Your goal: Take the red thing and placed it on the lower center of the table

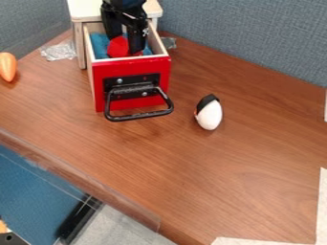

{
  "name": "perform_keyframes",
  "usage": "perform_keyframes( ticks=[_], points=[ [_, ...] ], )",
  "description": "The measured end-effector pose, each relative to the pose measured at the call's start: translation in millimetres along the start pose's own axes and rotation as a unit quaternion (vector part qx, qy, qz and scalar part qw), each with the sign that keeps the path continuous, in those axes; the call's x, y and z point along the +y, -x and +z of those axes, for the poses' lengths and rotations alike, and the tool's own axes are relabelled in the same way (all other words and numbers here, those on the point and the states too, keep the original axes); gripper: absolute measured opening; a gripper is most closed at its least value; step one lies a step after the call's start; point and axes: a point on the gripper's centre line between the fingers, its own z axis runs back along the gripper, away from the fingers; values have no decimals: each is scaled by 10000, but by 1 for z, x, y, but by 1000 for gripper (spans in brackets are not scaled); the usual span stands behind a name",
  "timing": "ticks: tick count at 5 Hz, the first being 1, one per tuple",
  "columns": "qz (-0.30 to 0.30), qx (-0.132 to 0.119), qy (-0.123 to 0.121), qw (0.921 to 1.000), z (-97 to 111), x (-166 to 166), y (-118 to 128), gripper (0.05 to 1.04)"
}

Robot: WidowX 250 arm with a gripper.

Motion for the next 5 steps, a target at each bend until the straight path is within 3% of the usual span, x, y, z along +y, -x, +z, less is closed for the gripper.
perform_keyframes(
  ticks=[1, 2, 3, 5],
  points=[
    [62, 92, 2, 9999, -6, 1, 3, 972],
    [263, 54, -22, 9996, -8, 5, 5, 780],
    [344, 15, -16, 9994, -8, 7, 6, 779],
    [396, -230, 309, 9985, 5, 3, 11, 779]
  ],
)
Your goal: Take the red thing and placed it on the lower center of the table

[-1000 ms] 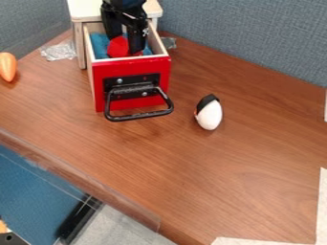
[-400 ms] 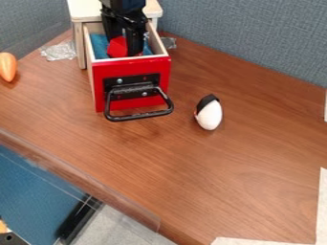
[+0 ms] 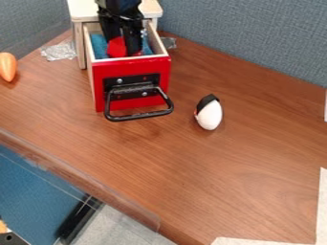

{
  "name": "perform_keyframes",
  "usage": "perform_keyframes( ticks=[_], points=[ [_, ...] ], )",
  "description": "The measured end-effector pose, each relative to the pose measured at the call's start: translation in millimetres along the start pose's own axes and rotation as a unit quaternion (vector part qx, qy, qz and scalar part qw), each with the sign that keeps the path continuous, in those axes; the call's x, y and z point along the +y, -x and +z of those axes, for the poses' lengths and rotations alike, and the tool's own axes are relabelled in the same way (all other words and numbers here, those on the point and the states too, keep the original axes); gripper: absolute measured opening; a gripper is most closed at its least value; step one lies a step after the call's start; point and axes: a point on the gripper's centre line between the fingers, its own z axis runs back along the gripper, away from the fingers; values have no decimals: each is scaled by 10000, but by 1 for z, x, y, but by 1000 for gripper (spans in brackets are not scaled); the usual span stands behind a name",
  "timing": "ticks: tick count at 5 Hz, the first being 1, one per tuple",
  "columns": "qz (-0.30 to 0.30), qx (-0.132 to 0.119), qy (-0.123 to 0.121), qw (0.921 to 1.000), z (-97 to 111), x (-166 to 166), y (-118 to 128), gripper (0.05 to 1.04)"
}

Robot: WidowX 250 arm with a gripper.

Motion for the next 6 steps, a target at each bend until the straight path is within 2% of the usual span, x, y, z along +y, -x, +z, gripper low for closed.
perform_keyframes(
  ticks=[1, 2, 3, 4, 6],
  points=[
    [-125, -307, 10, 9995, 24, -11, -1, 779],
    [-347, -450, 101, 9983, 38, -29, 5, 779],
    [-792, -482, 175, 9955, 40, -62, 14, 779],
    [-1120, -382, 216, 9927, 31, -88, 26, 779],
    [-1665, -52, 389, 9853, 1, -127, 52, 779]
  ],
)
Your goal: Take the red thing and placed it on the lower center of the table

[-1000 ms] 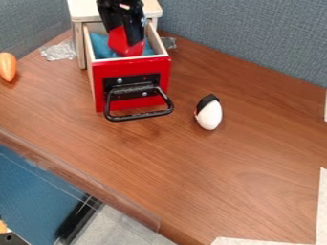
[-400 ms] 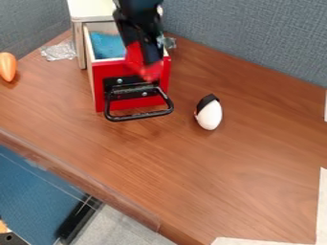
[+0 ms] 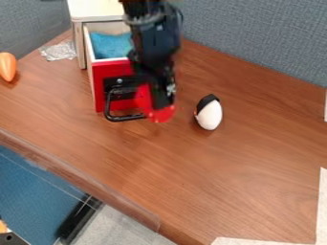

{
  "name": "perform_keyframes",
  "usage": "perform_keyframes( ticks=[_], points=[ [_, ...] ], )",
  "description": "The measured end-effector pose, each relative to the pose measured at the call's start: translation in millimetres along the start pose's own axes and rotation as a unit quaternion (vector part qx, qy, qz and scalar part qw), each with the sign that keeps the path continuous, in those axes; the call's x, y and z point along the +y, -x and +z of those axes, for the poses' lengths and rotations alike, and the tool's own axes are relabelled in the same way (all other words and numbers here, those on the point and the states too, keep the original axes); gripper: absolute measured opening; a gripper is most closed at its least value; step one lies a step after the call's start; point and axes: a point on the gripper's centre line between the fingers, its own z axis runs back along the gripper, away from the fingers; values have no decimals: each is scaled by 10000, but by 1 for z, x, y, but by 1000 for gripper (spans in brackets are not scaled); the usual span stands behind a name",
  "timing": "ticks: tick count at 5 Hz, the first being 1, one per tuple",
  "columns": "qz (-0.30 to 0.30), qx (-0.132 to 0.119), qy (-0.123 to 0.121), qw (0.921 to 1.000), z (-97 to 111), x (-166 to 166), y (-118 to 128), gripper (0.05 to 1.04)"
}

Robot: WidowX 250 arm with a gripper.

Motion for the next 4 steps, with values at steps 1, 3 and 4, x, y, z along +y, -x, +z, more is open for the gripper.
perform_keyframes(
  ticks=[1, 3, 4],
  points=[
    [-302, 159, -16, 9994, -26, -20, 15, 779],
    [-608, 212, -268, 9976, -53, -36, 34, 845],
    [-575, 257, -241, 9977, -55, -37, 36, 1020]
  ],
)
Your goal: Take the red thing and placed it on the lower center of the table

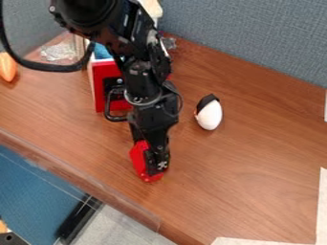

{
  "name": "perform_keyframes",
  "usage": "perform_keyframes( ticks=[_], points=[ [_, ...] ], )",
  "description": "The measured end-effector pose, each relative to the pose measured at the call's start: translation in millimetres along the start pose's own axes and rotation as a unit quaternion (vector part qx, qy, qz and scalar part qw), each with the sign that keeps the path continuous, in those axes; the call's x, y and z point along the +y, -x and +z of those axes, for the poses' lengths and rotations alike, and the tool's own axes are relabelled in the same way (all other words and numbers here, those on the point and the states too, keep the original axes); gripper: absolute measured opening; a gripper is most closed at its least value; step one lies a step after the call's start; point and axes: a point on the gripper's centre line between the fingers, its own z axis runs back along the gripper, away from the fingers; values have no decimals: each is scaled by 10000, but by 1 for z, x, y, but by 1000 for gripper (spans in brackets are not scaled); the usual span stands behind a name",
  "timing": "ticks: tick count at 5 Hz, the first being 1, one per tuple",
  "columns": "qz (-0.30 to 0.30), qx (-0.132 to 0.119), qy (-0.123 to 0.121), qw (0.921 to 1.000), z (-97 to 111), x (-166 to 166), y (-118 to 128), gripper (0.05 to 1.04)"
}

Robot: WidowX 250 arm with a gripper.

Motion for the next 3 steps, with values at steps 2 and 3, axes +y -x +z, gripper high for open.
perform_keyframes(
  ticks=[2, 3],
  points=[
    [354, -307, 53, 9989, 37, 18, 2, 1008],
    [375, -412, 51, 9984, 68, 28, 5, 1008]
  ],
)
